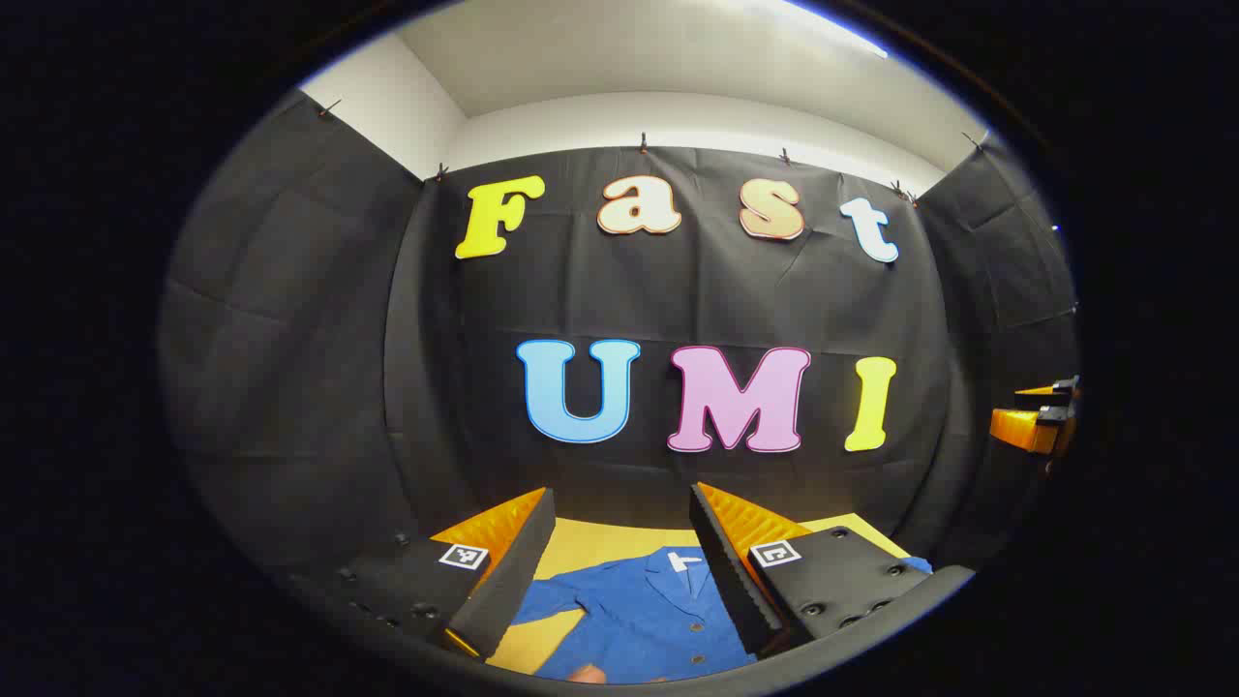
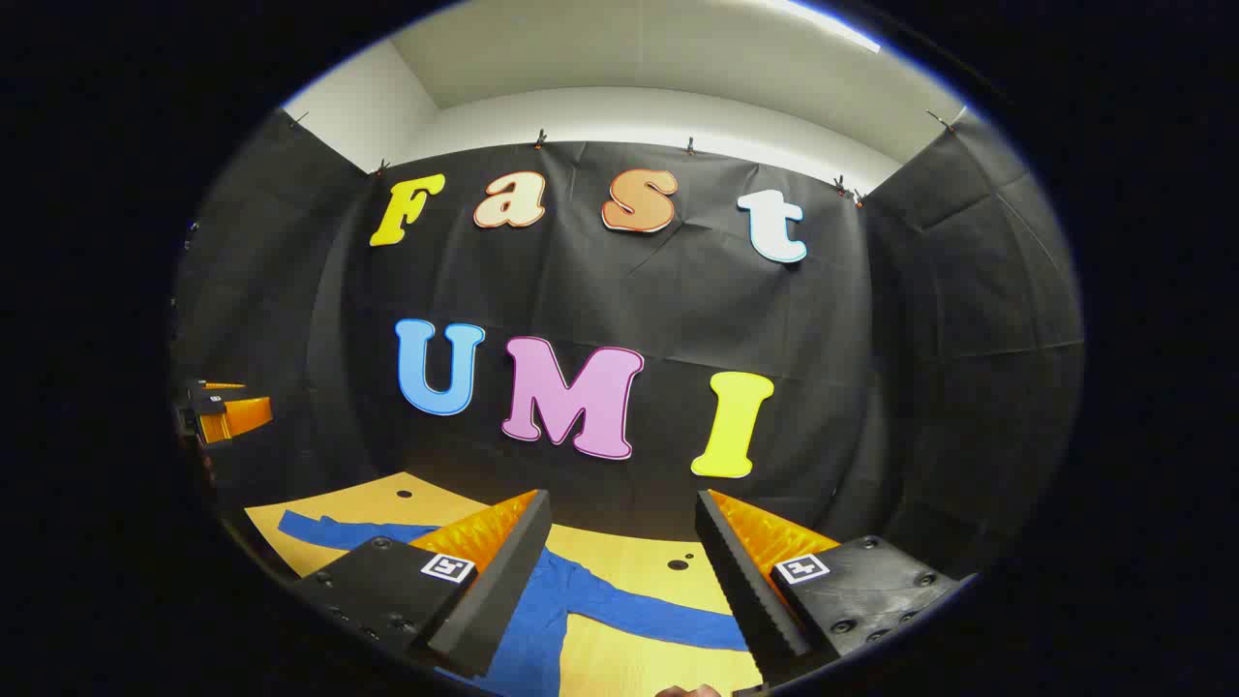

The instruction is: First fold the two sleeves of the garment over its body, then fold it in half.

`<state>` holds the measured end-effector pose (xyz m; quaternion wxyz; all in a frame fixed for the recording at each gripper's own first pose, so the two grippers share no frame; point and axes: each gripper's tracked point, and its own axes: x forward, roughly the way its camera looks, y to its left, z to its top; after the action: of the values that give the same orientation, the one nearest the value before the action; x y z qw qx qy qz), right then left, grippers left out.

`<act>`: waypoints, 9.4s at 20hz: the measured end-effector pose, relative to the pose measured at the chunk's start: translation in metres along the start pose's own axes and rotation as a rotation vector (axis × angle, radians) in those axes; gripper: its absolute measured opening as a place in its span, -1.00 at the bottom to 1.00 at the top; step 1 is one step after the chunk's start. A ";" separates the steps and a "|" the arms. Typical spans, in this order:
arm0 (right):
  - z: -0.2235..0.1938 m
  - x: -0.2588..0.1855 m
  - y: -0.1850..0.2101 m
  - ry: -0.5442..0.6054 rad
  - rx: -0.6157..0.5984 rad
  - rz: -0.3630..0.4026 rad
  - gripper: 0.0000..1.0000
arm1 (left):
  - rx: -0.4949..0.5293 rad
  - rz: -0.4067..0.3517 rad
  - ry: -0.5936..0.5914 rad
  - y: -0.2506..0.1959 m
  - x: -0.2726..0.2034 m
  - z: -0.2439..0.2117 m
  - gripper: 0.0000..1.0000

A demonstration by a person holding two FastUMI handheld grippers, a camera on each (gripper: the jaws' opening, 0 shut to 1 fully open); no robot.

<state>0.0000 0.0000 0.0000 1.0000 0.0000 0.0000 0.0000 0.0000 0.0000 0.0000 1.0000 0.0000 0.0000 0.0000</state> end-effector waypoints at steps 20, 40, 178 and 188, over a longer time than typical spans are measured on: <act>0.000 0.013 -0.015 0.113 0.055 0.050 0.92 | -0.022 0.037 0.032 0.002 -0.006 -0.009 0.61; -0.196 0.116 -0.129 0.924 0.371 -0.154 0.94 | -0.029 0.057 0.161 0.009 0.019 -0.057 0.61; -0.320 0.056 0.109 1.120 0.756 0.291 0.68 | -0.002 -0.273 0.994 0.078 0.274 -0.184 -1.00; -0.326 0.014 0.055 1.088 0.801 0.174 0.68 | 0.220 -0.572 1.066 -0.153 0.307 -0.219 -1.00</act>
<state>0.0142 0.0554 -0.3256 0.7769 0.3700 0.5031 0.0803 0.3072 -0.1526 -0.2187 0.8169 0.1032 0.5001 -0.2682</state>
